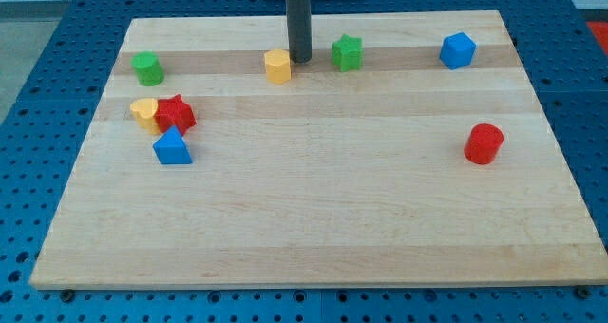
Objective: Move yellow hexagon closer to red star
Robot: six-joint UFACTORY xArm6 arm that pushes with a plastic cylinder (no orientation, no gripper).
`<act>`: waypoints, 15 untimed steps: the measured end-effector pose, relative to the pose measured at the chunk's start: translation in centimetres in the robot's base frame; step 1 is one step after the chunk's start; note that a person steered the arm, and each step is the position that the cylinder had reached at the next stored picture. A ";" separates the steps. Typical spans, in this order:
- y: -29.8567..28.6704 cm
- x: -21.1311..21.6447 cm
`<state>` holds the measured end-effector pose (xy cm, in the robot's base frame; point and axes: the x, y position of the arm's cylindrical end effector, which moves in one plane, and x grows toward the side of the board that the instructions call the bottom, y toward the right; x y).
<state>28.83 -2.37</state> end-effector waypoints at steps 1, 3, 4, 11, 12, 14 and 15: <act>0.0 0.0; -2.9 0.7; -5.0 0.7; 0.9 5.7; 0.9 7.1; 0.8 4.3; -1.1 2.6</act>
<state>31.46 -3.51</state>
